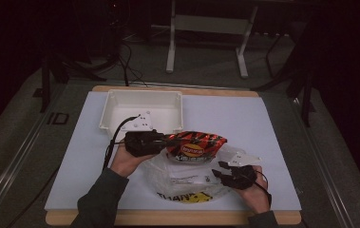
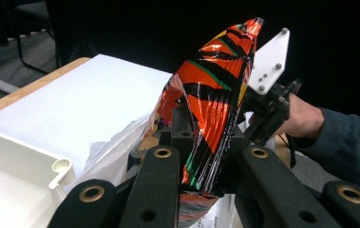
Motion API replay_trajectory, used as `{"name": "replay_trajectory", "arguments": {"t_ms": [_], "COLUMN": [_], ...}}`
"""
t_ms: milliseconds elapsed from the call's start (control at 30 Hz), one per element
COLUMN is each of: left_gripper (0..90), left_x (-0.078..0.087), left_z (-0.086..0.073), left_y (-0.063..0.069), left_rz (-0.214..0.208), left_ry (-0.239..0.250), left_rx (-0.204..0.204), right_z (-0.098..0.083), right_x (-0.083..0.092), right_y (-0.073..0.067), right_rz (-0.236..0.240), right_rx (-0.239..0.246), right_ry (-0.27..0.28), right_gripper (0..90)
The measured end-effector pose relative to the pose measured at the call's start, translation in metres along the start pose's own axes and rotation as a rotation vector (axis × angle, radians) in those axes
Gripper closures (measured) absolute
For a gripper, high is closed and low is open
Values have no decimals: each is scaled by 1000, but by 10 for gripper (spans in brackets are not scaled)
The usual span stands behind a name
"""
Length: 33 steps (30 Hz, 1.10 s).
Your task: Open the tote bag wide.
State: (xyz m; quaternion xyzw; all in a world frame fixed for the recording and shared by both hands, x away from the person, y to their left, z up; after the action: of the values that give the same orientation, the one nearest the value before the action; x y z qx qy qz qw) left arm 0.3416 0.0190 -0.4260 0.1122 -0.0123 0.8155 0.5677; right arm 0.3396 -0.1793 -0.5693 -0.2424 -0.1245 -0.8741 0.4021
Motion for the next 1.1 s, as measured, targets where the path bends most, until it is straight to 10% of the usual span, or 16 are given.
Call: {"name": "replay_trajectory", "arguments": {"t_ms": [1100], "left_gripper": [826], "left_x": [26], "left_z": [23], "left_y": [9], "left_rz": [-19], "left_ry": [10], "left_rx": [-9], "right_z": [-7], "right_x": [-5], "right_y": [0], "right_rz": [-22], "right_rx": [8], "right_ry": [-13], "right_gripper": [558]}}
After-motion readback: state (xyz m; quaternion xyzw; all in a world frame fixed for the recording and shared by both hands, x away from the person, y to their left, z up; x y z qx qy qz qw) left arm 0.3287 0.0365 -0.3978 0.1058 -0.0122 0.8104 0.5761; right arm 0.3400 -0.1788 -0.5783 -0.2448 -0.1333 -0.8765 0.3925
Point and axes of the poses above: each handheld gripper's, and its own axes: x roughly backward along the jaws, z roughly out of its top, y roughly to its right, the point moved 10 cm from there along -x, roughly forward along the jaws, and after that the axes turned 9 degrees about y, right-handed, at the moved point
